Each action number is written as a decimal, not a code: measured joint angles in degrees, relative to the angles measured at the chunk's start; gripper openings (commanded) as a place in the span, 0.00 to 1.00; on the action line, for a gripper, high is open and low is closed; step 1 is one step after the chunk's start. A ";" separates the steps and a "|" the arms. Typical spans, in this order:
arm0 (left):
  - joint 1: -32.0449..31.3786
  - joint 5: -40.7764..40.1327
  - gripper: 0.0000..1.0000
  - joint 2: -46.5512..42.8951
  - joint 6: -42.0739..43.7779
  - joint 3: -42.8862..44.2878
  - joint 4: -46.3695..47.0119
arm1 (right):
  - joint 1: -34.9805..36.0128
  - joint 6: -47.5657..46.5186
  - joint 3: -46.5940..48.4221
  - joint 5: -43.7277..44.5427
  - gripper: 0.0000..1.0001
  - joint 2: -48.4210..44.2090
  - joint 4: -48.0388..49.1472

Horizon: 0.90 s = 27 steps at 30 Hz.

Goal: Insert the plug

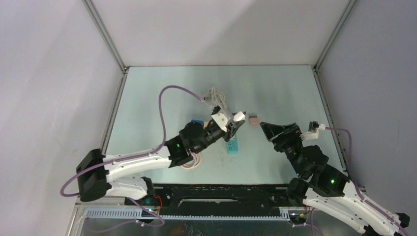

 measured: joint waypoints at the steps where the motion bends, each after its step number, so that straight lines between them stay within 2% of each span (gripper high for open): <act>1: 1.36 0.24 0.00 -1.33 -0.70 0.04 -3.58 | -0.79 -1.36 0.02 0.26 0.83 -0.24 -1.09; 9: 8.94 -2.51 0.00 -7.56 -6.71 3.67 -35.89 | -11.08 -13.81 2.86 -4.50 0.89 4.33 -10.60; 16: 14.69 -3.54 0.02 -8.20 -11.21 13.09 -63.76 | -22.75 -22.36 3.37 -20.70 0.99 16.61 -12.98; 23: 18.93 -2.51 0.02 -1.46 -10.95 22.84 -81.46 | -28.48 -27.61 3.37 -35.01 0.99 23.71 -12.79; 27: 19.32 0.37 0.02 2.49 -9.46 25.42 -87.10 | -30.75 -29.35 3.37 -39.89 1.00 25.38 -12.79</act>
